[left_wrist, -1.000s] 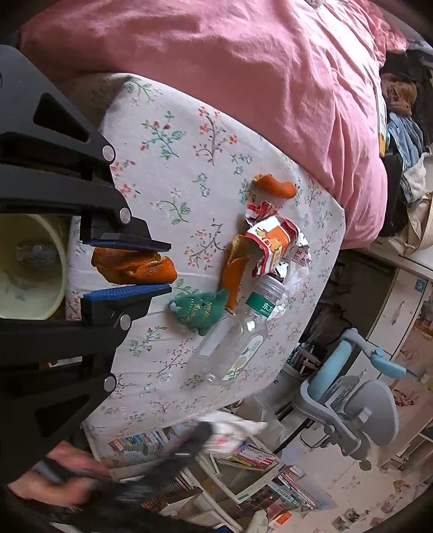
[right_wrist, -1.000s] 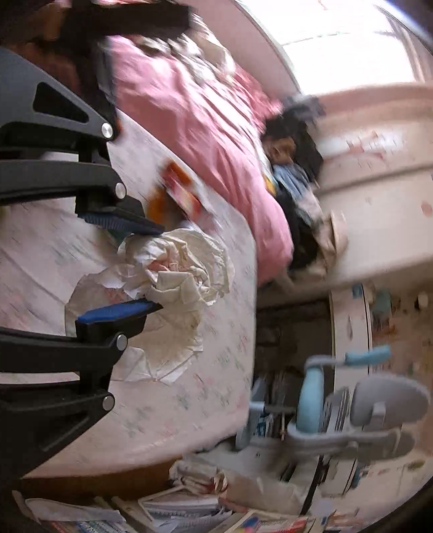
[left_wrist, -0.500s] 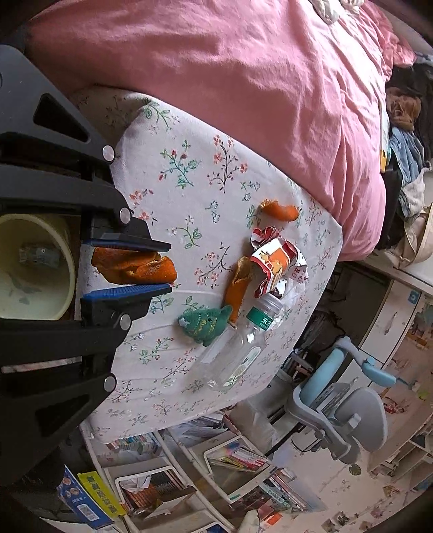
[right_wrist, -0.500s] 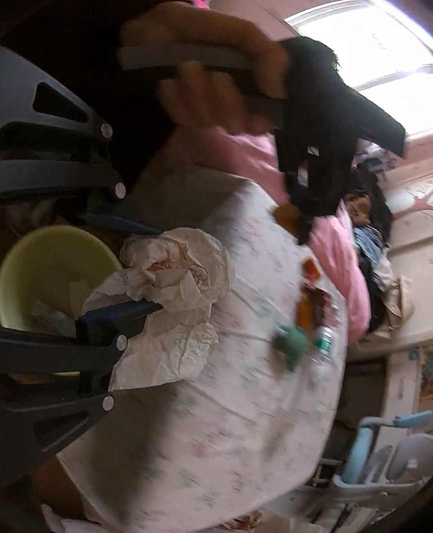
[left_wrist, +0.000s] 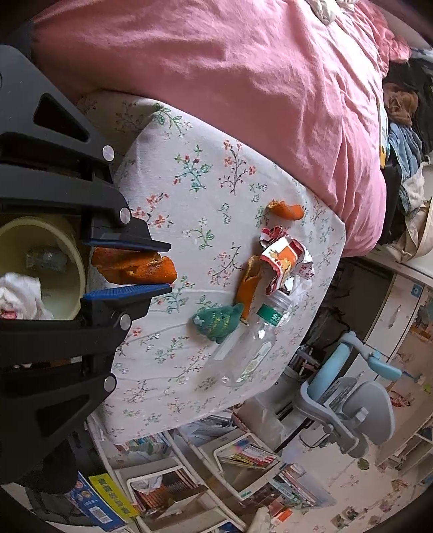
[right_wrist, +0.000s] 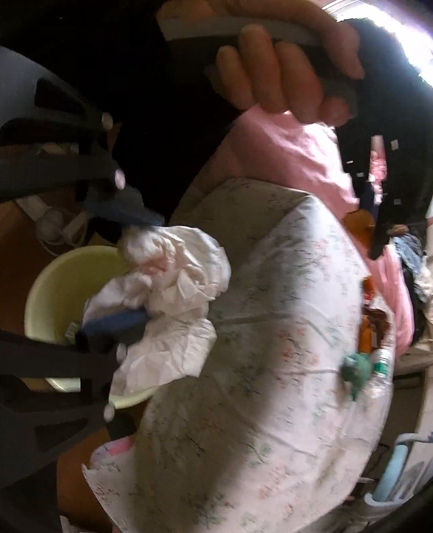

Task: Collect trash
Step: 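Carry both items over the yellow bin and open both tools to drop them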

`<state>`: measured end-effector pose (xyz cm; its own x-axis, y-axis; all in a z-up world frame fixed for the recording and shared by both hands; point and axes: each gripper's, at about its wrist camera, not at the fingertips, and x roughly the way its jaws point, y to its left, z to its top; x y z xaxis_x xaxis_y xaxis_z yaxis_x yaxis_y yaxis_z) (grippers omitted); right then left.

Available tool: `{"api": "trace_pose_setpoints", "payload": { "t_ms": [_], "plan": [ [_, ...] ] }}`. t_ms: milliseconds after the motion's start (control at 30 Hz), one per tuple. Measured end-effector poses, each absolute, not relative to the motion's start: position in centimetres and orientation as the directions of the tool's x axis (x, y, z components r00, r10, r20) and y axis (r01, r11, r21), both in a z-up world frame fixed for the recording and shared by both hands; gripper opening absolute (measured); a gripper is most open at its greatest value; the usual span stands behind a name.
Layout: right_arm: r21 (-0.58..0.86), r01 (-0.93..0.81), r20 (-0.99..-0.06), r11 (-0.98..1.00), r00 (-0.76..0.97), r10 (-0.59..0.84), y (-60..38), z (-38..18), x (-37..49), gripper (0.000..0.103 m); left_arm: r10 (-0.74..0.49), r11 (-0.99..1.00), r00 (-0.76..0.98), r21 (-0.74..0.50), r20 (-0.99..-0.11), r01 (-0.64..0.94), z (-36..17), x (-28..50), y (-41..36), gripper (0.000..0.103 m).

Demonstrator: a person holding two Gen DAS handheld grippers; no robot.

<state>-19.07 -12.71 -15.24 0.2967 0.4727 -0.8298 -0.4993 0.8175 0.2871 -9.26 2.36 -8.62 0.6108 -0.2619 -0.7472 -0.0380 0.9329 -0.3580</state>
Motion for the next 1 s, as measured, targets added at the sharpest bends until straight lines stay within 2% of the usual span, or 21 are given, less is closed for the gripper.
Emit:
{"api": "trace_pose_setpoints", "payload": {
  "t_ms": [167, 333, 500, 700, 833, 1000],
  "plan": [
    [0.271, -0.472, -0.821, 0.839, 0.342, 0.458, -13.2, -14.9, -18.8, 0.069, -0.265, 0.941, 0.598, -0.339, -0.757, -0.012, -8.9, -10.2, 1.7, 0.018],
    [0.291, -0.406, -0.794, 0.866, 0.402, 0.455, -15.5, -13.7, -18.9, 0.072, -0.286, 0.941, 0.581, -0.336, -0.762, 0.022, -9.2, -11.3, 1.0, 0.018],
    [0.31, -0.332, -0.752, 0.891, 0.488, 0.443, -17.7, -12.5, -18.7, 0.076, -0.389, 0.91, 0.524, -0.404, -0.757, 0.092, -10.0, -13.4, 0.0, 0.018],
    [0.335, -0.267, -0.703, 0.904, 0.567, 0.428, -19.6, -11.1, -18.5, 0.077, -0.414, 0.91, 0.438, -0.375, -0.798, 0.176, -11.2, -16.1, -2.3, 0.019],
    [0.356, -0.227, -0.676, 0.907, 0.607, 0.417, -20.8, -10.6, -18.4, 0.08, -0.358, 0.932, 0.431, -0.288, -0.829, 0.221, -11.5, -17.3, -4.0, 0.05],
    [0.367, -0.204, -0.672, 0.908, 0.617, 0.41, -21.3, -10.5, -18.4, 0.081, -0.263, 0.958, 0.507, -0.159, -0.821, 0.24, -10.6, -18.0, -4.9, 0.057]
  ]
}}
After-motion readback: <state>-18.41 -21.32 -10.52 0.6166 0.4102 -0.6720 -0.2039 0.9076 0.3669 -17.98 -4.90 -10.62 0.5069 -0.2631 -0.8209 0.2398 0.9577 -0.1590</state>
